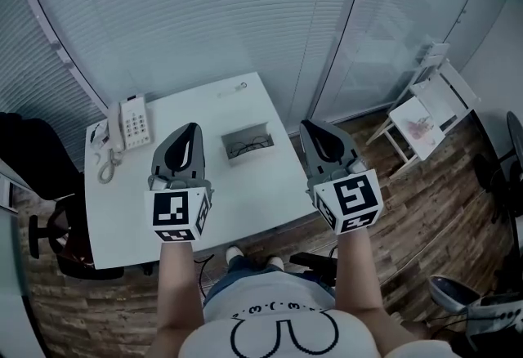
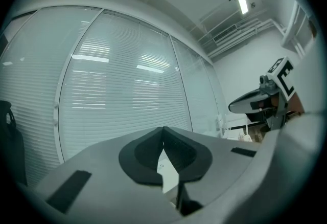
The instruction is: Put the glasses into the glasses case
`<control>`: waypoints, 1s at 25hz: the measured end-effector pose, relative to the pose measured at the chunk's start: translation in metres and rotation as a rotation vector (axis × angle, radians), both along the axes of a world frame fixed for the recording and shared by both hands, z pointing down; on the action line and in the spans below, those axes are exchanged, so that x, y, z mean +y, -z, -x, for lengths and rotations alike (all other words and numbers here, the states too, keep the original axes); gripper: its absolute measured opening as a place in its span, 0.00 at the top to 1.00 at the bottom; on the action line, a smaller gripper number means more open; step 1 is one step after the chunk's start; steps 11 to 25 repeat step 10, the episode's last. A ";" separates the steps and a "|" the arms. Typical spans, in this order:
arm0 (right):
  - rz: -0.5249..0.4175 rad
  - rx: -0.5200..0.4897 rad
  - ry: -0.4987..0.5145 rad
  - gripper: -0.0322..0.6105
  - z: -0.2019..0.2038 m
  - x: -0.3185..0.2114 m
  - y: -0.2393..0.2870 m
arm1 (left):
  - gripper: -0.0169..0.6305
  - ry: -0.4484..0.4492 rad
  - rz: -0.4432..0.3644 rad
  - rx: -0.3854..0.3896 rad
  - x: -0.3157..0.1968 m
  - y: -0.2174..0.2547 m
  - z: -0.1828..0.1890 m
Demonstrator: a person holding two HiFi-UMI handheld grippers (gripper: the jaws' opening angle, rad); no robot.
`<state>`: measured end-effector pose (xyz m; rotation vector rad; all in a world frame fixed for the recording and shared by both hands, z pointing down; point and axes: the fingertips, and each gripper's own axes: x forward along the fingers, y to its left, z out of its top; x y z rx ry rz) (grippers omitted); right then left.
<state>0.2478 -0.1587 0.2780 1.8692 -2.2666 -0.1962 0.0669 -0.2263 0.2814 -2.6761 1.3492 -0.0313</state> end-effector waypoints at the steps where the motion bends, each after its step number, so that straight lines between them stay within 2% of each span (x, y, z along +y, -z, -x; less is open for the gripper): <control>1: -0.001 -0.002 0.001 0.94 0.000 0.000 -0.001 | 0.95 0.000 0.001 -0.001 0.000 -0.001 0.000; 25: -0.014 0.004 0.012 0.94 0.003 0.009 0.002 | 0.95 -0.006 -0.003 -0.008 0.011 -0.001 -0.003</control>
